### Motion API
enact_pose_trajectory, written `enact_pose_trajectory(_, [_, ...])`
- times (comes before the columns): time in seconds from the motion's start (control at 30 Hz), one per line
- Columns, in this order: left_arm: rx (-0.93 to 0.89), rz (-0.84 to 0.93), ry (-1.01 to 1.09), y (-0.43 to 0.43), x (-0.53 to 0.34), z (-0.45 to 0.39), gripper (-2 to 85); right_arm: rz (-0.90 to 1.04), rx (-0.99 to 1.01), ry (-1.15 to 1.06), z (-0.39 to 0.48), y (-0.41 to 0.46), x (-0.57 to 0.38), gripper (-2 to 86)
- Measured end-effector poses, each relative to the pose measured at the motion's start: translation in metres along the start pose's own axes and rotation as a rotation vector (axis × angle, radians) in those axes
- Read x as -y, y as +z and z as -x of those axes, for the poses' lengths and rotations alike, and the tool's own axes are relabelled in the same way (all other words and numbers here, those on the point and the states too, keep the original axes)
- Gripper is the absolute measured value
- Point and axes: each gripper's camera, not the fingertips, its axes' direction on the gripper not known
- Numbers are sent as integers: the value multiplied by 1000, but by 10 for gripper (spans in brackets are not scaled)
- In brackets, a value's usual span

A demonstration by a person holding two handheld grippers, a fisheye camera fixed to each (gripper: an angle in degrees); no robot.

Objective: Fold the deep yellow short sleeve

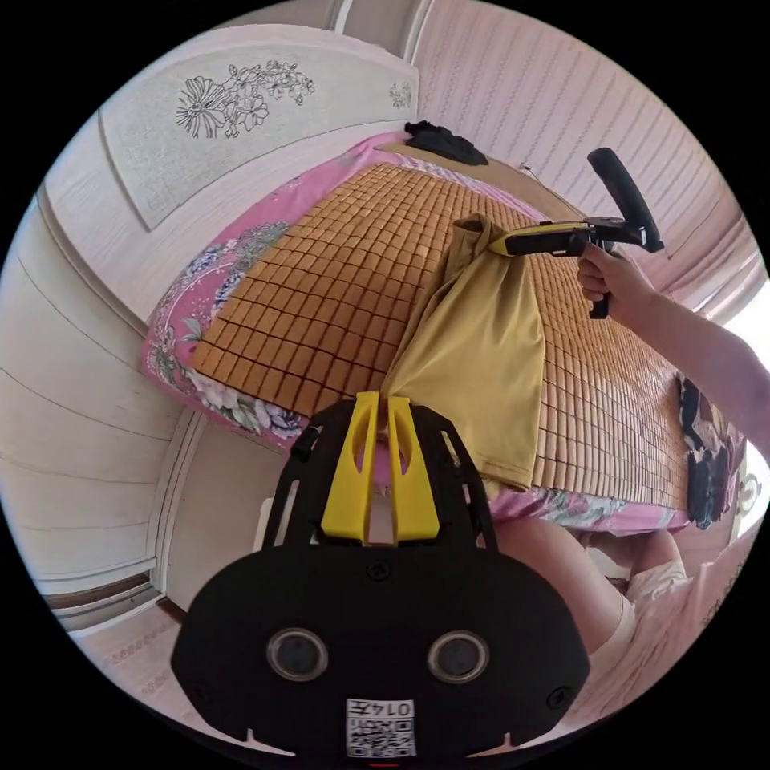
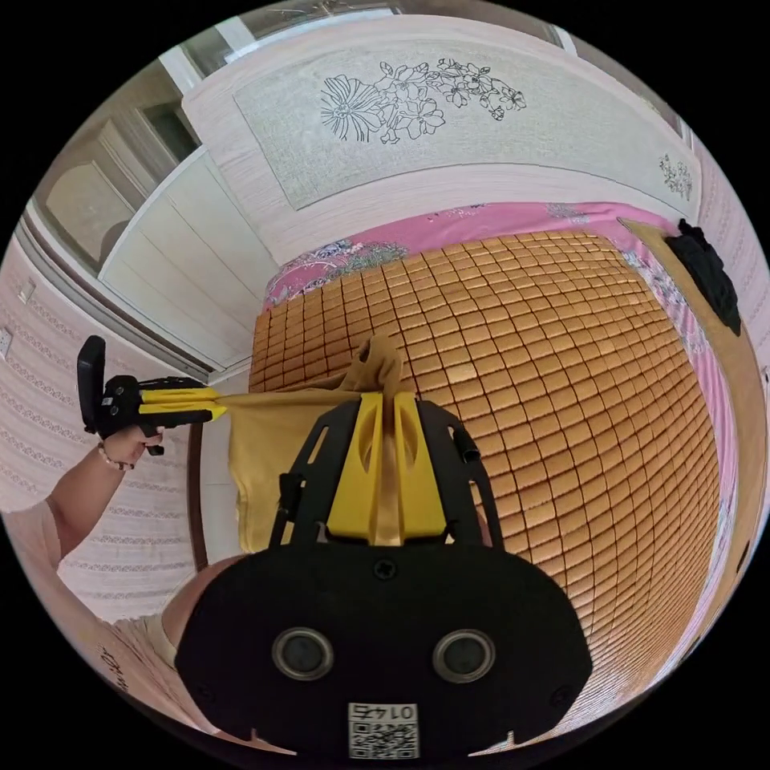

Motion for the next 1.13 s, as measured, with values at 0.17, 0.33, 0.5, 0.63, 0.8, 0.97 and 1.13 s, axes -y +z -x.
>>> enact_pose_trajectory(0.17, [161, -3, -180, 13, 27, 86, 46, -12, -53, 13, -15, 3, 57, 58])
enact_pose_trajectory(0.33, [249, -84, -255, -11, -5, 94, 56, 6, 16, 21, -55, -41, -90, 64])
enact_pose_trajectory(0.5, [142, -156, -190, -42, -70, 33, 53, 67, -91, 297, -49, -126, -338, 47])
enact_pose_trajectory(0.63, [-49, -204, 110, -70, -117, -90, 45, 102, -258, 668, 8, -235, -554, 49])
enact_pose_trajectory(0.8, [-263, -293, 476, -89, -134, -260, 47, -78, -466, 1053, 85, -370, -745, 64])
enact_pose_trajectory(0.97, [-622, -255, 829, -95, -125, -439, 49, -259, -710, 1253, 158, -471, -875, 81])
enact_pose_trajectory(1.13, [-848, -219, 1169, -123, -135, -624, 56, -162, -1006, 1287, 190, -546, -950, 103])
